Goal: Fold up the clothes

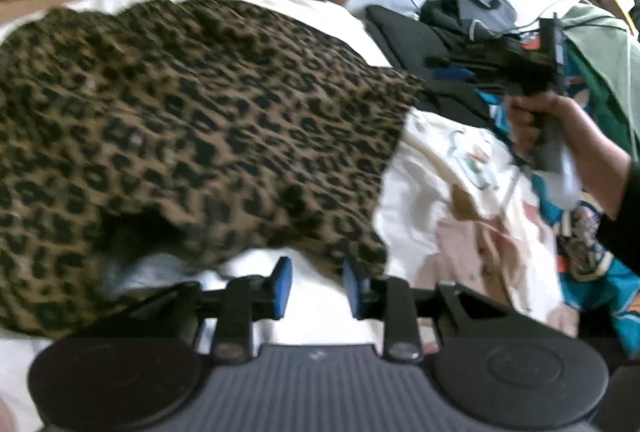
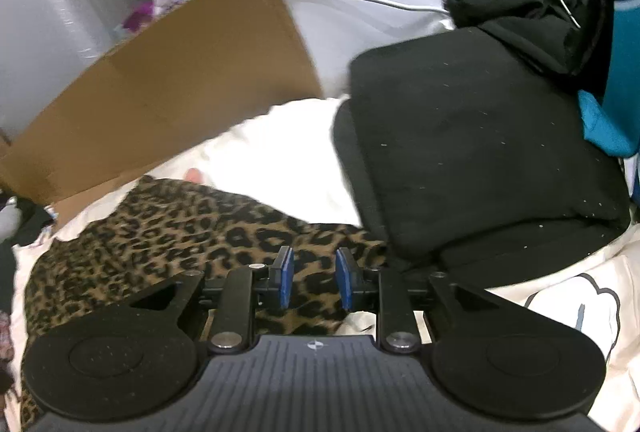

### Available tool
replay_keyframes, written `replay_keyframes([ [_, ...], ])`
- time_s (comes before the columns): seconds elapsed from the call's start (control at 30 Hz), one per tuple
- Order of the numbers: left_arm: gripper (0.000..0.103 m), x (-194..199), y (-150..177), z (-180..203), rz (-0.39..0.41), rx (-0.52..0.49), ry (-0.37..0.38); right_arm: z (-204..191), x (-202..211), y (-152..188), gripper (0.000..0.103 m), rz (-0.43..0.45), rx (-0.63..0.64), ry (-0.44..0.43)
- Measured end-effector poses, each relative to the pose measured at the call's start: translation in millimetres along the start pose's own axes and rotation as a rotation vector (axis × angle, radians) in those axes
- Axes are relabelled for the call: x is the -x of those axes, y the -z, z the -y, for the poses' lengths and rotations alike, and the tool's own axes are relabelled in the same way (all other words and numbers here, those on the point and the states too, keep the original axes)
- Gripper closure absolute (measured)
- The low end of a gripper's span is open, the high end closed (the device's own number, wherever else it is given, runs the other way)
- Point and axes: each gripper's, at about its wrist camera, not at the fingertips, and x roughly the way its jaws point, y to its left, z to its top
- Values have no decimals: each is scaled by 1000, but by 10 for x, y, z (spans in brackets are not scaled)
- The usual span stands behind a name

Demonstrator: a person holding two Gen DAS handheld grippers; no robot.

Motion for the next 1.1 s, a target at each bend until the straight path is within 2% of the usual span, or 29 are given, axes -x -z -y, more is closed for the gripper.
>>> replay_keyframes([
  [0.1, 68, -3, -16, -82, -4, -29, -34, -103, 95, 37, 78, -7, 12, -28],
  [0.23, 68, -91, -12, -236, -27, -4, -92, -258, 139, 165, 78, -31, 41, -63],
  [0.33, 68, -162, 7, -302, -44, -14, -99, -363, 115, 314, 79, -77, 58, -94],
  [0.53, 71, -222, 63, -419, -71, -18, -162, -628, 138, 590, 79, -159, 101, -182],
  [0.83, 71, -288, 61, -481, -3, -25, -155, -1124, 161, 1093, 78, -299, 170, -324],
  [0.9, 75, -286, 22, -490, 15, -33, -138, -1241, 191, 1196, 79, -322, 204, -352],
  [0.97, 96, -281, -23, -508, 22, -32, -106, -1348, 215, 1292, 78, -348, 232, -381],
  [1.1, 99, -193, -114, -569, 57, 17, -34, -1502, 255, 1436, 78, -384, 267, -425],
])
